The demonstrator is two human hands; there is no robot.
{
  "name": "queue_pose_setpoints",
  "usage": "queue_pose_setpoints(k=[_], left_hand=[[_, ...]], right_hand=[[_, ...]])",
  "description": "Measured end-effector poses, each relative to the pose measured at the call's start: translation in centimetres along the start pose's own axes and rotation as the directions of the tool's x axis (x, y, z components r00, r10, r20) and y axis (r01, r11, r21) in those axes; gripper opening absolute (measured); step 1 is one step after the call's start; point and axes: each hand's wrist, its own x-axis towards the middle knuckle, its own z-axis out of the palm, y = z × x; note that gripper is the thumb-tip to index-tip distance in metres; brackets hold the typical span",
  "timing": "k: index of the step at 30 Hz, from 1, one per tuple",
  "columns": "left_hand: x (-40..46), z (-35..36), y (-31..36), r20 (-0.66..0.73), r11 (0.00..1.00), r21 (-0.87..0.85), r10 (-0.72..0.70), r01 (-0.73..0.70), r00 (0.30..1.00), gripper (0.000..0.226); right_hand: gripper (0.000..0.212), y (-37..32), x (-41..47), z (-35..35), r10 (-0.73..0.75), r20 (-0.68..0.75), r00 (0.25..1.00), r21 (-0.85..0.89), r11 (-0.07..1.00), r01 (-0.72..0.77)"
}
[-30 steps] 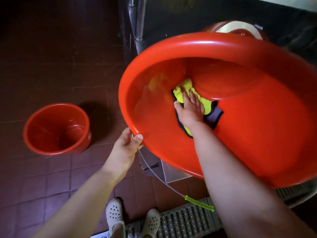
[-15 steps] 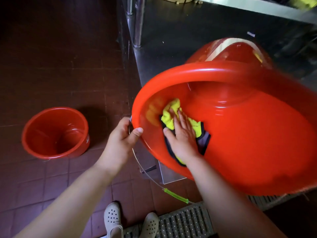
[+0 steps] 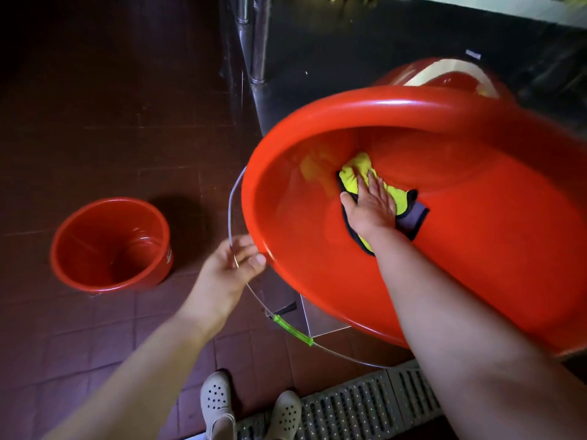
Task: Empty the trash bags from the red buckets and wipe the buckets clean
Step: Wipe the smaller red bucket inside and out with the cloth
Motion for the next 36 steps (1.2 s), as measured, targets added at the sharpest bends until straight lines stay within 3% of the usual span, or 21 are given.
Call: queue_pose_setpoints(k=[5, 9, 13, 16, 21, 25, 28, 32, 36], left_hand=[[-0.3, 1.1, -1.8, -0.04, 0.99, -0.138, 0.027, -0.032, 0.999, 0.013], [-0.3, 1.5, -2.0, -0.107, 0.984, -0.175, 0.019, -0.038, 0.994, 0.017], [-0.7, 1.6, -1.2, -0.028, 0.991, -0.129, 0.041, -0.044, 0.999, 0.013], [-0.8, 2.0, 0.9, 0.027, 0.994, -0.094, 0.058, -0.055, 0.998, 0.014], [-1.2, 2.4, 6.4, 0.082, 0.989, 0.059, 0.129, -0.134, 0.988, 0.009], [-2.0, 2.9, 11.7, 0.121, 0.954, 0.184, 0.219, -0.238, 0.968, 0.009], [-2.5, 3.7, 15.1, 0.118, 0.923, 0.216, 0.298, -0.317, 0.947, 0.006], [-2.5, 4.7, 18.4, 0.146, 0.903, 0.224, 0.342, -0.368, 0.928, 0.01], [-1.9, 4.9, 20.8, 0.12, 0.912, 0.265, 0.292, -0.314, 0.949, 0.015]], right_hand=[[0.061, -2.4, -3.3, 0.4, -0.035, -0.036, 0.999, 0.127, 0.991, 0.039], [0.064, -3.9, -11.0, 1.7, -0.263, -0.132, 0.956, 0.177, 0.942, 0.283], [0.065, -2.8, -15.8, 1.9, -0.405, -0.126, 0.906, 0.184, 0.888, 0.422], [0.064, -1.2, -14.6, 0.5, -0.357, -0.111, 0.928, 0.162, 0.914, 0.371], [0.056, 0.3, -10.7, -2.9, -0.149, -0.016, 0.989, -0.006, 0.989, 0.149], [0.05, 0.2, -10.3, -6.4, -0.105, 0.023, 0.994, -0.138, 0.985, 0.107], [0.049, -0.8, -11.1, -9.3, -0.11, 0.025, 0.994, -0.028, 0.993, 0.111], [0.052, -2.5, -13.1, -14.3, -0.14, -0.185, 0.973, 0.335, 0.921, 0.196], [0.058, -4.2, -16.1, -20.0, -0.146, -0.585, 0.798, 0.41, 0.795, 0.447]])
